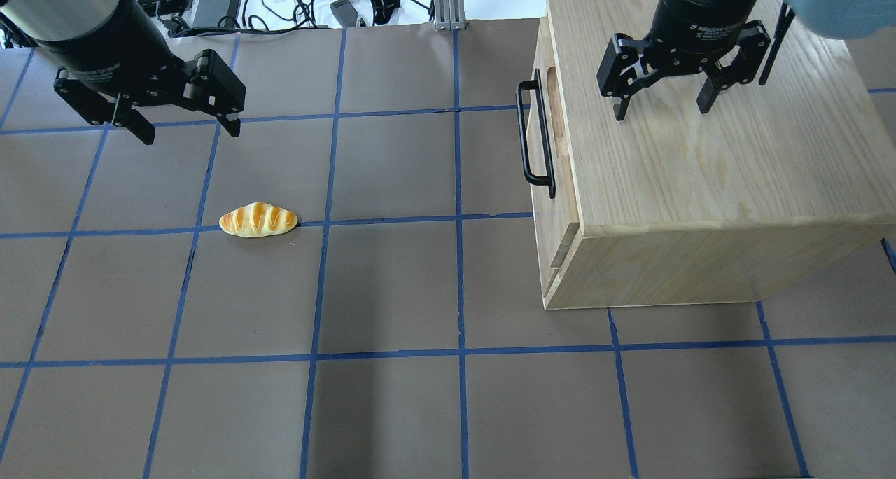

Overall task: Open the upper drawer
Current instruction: 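Move the left gripper toward the black handle of the wooden drawer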

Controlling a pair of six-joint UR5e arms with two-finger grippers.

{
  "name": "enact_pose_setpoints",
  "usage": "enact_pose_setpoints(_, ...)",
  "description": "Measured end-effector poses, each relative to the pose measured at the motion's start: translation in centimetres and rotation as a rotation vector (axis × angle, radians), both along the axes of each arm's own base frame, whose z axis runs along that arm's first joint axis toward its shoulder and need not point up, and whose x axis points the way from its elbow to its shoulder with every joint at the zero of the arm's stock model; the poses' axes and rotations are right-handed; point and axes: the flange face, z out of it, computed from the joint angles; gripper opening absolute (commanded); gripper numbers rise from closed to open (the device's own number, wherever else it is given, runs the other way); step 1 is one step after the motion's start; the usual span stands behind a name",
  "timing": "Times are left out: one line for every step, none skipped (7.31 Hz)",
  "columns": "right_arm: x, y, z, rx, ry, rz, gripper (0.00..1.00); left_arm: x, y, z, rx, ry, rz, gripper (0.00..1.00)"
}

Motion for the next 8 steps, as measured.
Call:
enact_pose_setpoints(0.0,0.0,0.0,0.0,0.0,0.0,1.0,0.0,-0.1,-0.1,0.001,0.001,-0.001,1.0)
enact_pose_setpoints(0.0,0.0,0.0,0.0,0.0,-0.001,1.0,0.0,-0.2,-0.2,0.001,0.005,-0.001,1.0)
enact_pose_setpoints(0.0,0.0,0.0,0.0,0.0,-0.001,1.0,-0.1,-0.3,-0.3,0.001,0.011,-0.001,1.0)
enact_pose_setpoints(0.0,0.0,0.0,0.0,0.0,-0.001,1.0,-0.2,-0.3,-0.3,0.001,0.014,-0.006,1.0)
enact_pose_setpoints(0.0,0.0,0.0,0.001,0.0,-0.001,1.0,-0.5,-0.3,-0.4,0.0,0.013,-0.014,1.0)
enact_pose_setpoints(0.0,0.0,0.0,0.001,0.0,-0.001,1.0,-0.8,-0.4,-0.4,-0.002,0.013,-0.017,1.0)
enact_pose_setpoints(0.0,0.0,0.0,0.0,0.0,-0.001,1.0,-1.3,-0.6,-0.6,-0.008,0.013,-0.022,1.0)
enact_pose_setpoints(0.0,0.0,0.0,0.0,0.0,-0.001,1.0,-2.4,-1.1,-0.9,-0.026,0.015,-0.025,1.0)
